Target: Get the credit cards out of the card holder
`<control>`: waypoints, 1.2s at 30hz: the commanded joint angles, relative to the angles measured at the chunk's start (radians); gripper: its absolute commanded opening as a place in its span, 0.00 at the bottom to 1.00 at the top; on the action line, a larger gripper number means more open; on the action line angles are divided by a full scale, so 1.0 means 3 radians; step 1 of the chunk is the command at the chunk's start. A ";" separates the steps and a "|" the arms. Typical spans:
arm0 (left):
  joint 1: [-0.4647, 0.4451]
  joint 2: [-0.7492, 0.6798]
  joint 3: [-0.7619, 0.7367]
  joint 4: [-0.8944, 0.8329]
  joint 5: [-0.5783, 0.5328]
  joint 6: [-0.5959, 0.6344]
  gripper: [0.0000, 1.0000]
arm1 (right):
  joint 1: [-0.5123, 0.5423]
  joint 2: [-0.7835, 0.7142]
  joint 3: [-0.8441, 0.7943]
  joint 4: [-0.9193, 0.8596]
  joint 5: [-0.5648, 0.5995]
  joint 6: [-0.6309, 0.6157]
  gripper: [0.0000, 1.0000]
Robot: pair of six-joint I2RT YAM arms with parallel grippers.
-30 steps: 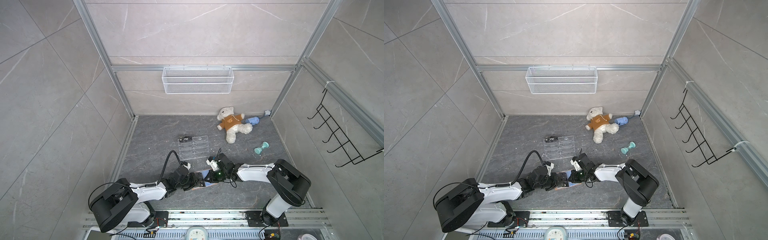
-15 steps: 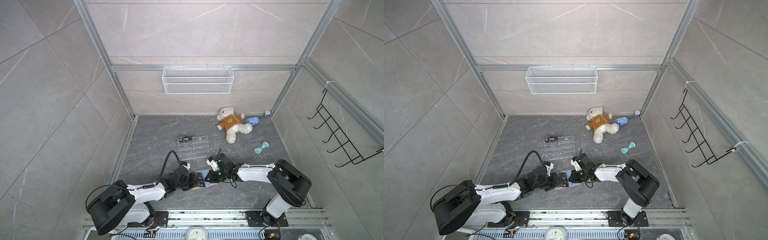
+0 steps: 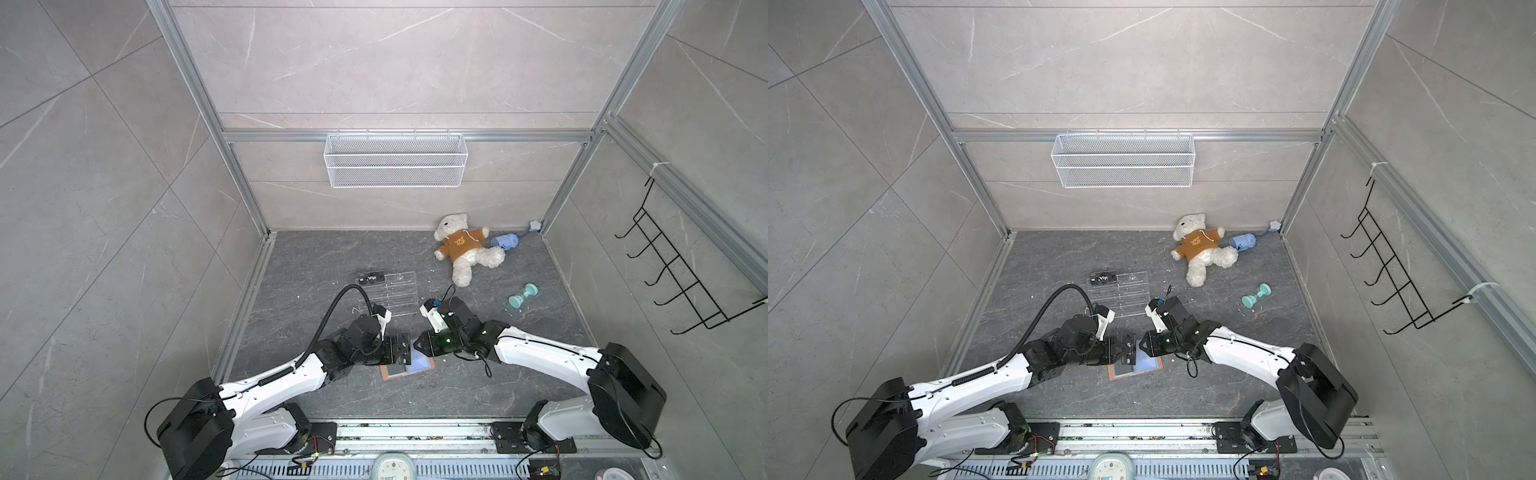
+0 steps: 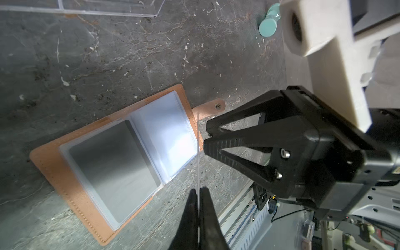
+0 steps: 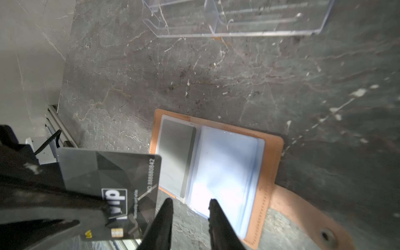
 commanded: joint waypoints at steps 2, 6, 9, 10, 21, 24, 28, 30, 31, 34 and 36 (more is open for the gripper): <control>-0.0008 -0.0110 0.0291 -0.0690 0.0015 0.0752 0.00 | 0.0015 -0.0280 0.0086 -0.0372 0.0332 -0.0269 0.45; -0.0010 -0.0081 0.0532 -0.1023 0.0024 0.1190 0.00 | 0.0018 -0.0534 0.0054 -0.0435 0.0475 -0.0381 0.67; -0.0006 -0.0010 0.0715 -0.1271 0.0073 0.1505 0.00 | 0.0014 -0.0717 0.0019 -0.0455 0.0569 -0.0448 0.76; -0.0010 0.0017 0.0776 -0.1351 0.0093 0.1603 0.00 | 0.0017 -0.0771 0.0009 -0.0455 0.0588 -0.0479 0.78; -0.0008 0.0358 0.1300 -0.2012 0.0163 0.2427 0.00 | 0.0017 -0.1295 -0.0077 -0.0224 0.0395 -0.0636 0.89; -0.0008 0.0399 0.1368 -0.2086 0.0135 0.2568 0.00 | 0.0021 -0.1403 -0.0065 -0.0215 0.0363 -0.0699 0.89; -0.0008 0.0397 0.1405 -0.2123 0.0157 0.2771 0.00 | 0.0017 -0.1621 -0.0133 -0.0118 0.0332 -0.0762 0.93; -0.0008 0.0395 0.1455 -0.2169 0.0143 0.2886 0.00 | 0.0017 -0.1746 -0.0184 -0.0068 0.0356 -0.0789 0.95; -0.0009 0.0394 0.1480 -0.2189 0.0130 0.2942 0.00 | 0.0018 -0.1804 -0.0195 -0.0063 0.0367 -0.0802 0.95; -0.0007 0.0414 0.1580 -0.2293 0.0107 0.3132 0.00 | 0.0017 -0.1895 -0.0193 -0.0113 0.0418 -0.0843 0.97; -0.0009 0.0447 0.1659 -0.2391 0.0097 0.3264 0.00 | 0.0017 -0.1901 -0.0163 -0.0190 0.0447 -0.0870 0.97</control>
